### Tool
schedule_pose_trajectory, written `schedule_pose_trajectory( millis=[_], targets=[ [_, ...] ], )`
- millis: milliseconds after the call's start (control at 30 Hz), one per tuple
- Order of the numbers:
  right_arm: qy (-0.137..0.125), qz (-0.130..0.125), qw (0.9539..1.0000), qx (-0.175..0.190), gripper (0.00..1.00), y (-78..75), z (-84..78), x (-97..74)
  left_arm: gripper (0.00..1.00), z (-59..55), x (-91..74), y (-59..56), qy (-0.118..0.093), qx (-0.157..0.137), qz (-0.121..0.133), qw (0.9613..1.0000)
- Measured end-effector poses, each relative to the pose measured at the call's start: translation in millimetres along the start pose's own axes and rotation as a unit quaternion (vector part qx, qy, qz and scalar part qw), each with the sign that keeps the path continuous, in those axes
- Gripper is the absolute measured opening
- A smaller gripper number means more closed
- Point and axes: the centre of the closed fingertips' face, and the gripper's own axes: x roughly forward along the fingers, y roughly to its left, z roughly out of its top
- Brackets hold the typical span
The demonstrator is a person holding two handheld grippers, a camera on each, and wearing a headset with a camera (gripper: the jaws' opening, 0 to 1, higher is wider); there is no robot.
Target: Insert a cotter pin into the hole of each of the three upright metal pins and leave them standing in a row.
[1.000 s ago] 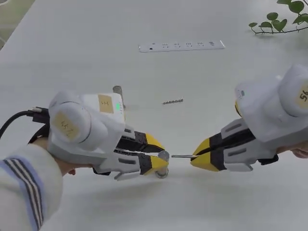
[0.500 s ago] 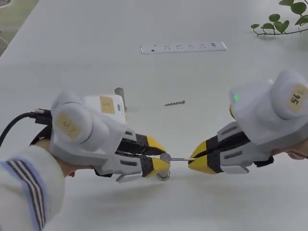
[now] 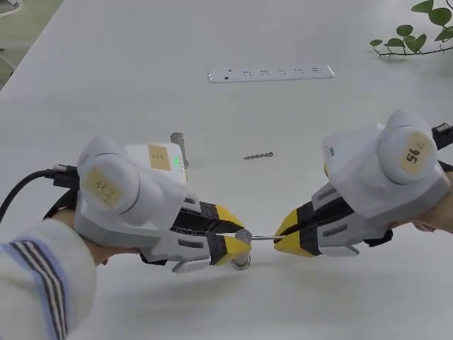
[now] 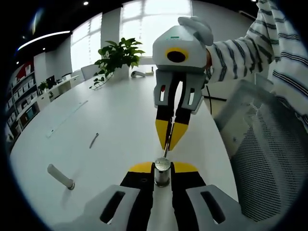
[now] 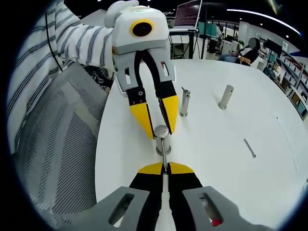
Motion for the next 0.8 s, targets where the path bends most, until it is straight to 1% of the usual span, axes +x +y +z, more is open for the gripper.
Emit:
schedule_pose_trajectory(
  millis=[67, 267, 333, 433, 467, 500, 533, 567, 600, 633, 667, 733, 800],
  targets=[
    [-0.002, 0.0, 1.0, 0.004, 0.0, 0.3, 2.2, 2.3, 0.09, 0.0, -0.1, 0.0, 0.0, -0.006, 0.001, 1.0],
    [-0.006, 0.002, 1.0, -0.006, 0.0, 2.2, 10.5, 9.4, 0.09, 0.0, -0.3, -0.3, 0.001, -0.009, 0.002, 1.0],
    [-0.004, 0.004, 0.9996, -0.027, 0.0, 3.7, 14.5, 12.6, 0.09, 0.1, -0.3, -0.3, 0.0, -0.012, 0.002, 0.9999],
    [-0.011, 0.003, 0.9995, -0.031, 0.0, 4.4, 20.9, 16.6, 0.09, 0.0, -0.5, -0.2, 0.0, -0.012, 0.003, 0.9999],
    [-0.017, 0.002, 0.9993, -0.034, 0.0, 4.4, 23.4, 17.2, 0.09, -0.1, -0.5, -0.2, 0.0, -0.01, 0.003, 0.9999],
    [-0.013, -0.013, 0.9991, -0.037, 0.05, -0.4, 21.3, 17.6, 0.09, 0.1, -1.2, 0.4, 0.0, -0.007, 0.004, 1.0],
    [-0.026, -0.028, 0.9982, -0.045, 0.13, -5.3, 25.2, 17.5, 0.09, -0.2, -1.8, 0.3, 0.0, -0.008, 0.005, 1.0],
    [-0.033, -0.014, 0.9986, -0.039, 0.22, -0.3, 25.6, 16.9, 0.09, -0.2, -2.2, 0.1, -0.001, -0.01, 0.005, 0.9999],
    [-0.036, -0.007, 0.9988, -0.031, 0.25, 1.6, 25.9, 16.3, 0.09, -0.2, -2.4, 0.0, -0.001, -0.01, 0.006, 0.9999],
    [-0.034, -0.008, 0.9987, -0.036, 0.23, 1.2, 24.2, 14.2, 0.09, -0.4, -2.9, 0.0, -0.001, -0.012, 0.006, 0.9999],
    [-0.031, -0.009, 0.9987, -0.04, 0.17, 0.8, 22.5, 13.7, 0.09, -0.4, -3.0, -0.1, -0.001, -0.013, 0.006, 0.9999],
    [-0.022, -0.01, 0.9989, -0.04, 0.11, -0.2, 15.9, 11.3, 0.09, -0.4, -3.4, -0.4, 0.0, -0.013, 0.006, 0.9999],
    [-0.022, -0.013, 0.9991, -0.033, 0.1, -2.3, 12.1, 8.4, 0.09, -0.3, -3.7, -0.7, 0.001, -0.013, 0.006, 0.9999]
  ],
)
